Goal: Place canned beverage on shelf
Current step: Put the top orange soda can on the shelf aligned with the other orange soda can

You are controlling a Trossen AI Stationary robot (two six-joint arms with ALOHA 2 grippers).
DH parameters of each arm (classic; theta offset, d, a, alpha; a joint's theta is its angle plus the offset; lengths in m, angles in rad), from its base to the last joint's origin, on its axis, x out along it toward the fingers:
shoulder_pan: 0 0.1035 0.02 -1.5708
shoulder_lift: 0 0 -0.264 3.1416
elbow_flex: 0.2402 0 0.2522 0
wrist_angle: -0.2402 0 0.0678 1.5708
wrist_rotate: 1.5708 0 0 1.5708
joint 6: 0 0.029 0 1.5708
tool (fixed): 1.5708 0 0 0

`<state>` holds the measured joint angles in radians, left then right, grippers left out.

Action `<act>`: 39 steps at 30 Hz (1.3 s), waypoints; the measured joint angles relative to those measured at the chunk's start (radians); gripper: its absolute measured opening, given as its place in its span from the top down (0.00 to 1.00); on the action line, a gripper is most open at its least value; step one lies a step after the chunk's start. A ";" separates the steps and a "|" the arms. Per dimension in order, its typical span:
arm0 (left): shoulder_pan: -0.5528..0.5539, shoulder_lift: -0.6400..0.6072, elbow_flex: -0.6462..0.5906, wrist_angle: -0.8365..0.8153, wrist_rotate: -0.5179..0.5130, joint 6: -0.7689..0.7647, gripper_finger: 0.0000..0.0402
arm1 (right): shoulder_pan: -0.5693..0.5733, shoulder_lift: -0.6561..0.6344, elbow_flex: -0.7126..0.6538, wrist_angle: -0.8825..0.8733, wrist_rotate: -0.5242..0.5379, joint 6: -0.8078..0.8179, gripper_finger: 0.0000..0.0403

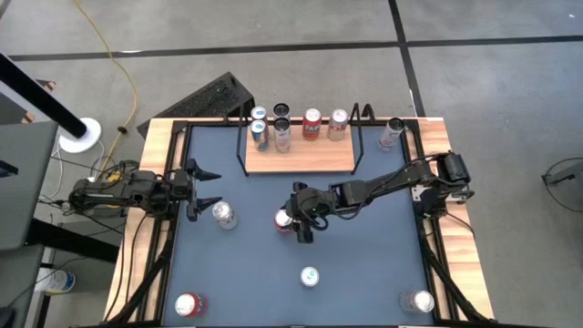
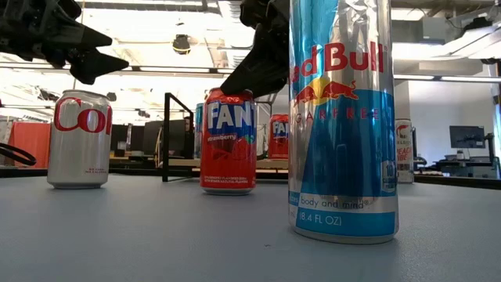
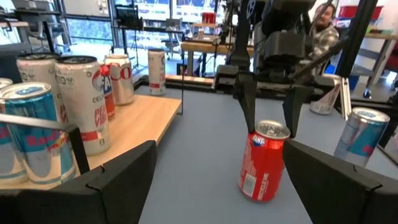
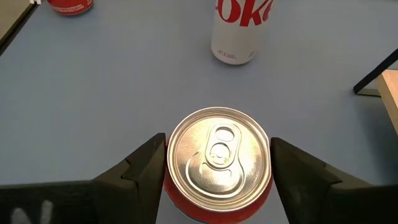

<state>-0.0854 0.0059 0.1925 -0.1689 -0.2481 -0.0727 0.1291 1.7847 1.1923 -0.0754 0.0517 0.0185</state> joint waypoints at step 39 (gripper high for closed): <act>0.000 0.000 0.001 -0.248 0.000 0.001 0.16 | -0.433 -0.354 -0.136 -0.128 -0.136 -0.167 0.50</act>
<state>-0.0853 0.0059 0.1932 -0.4173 -0.2478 -0.0719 -0.3040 1.4311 1.0565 -0.2037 -0.0847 -0.1488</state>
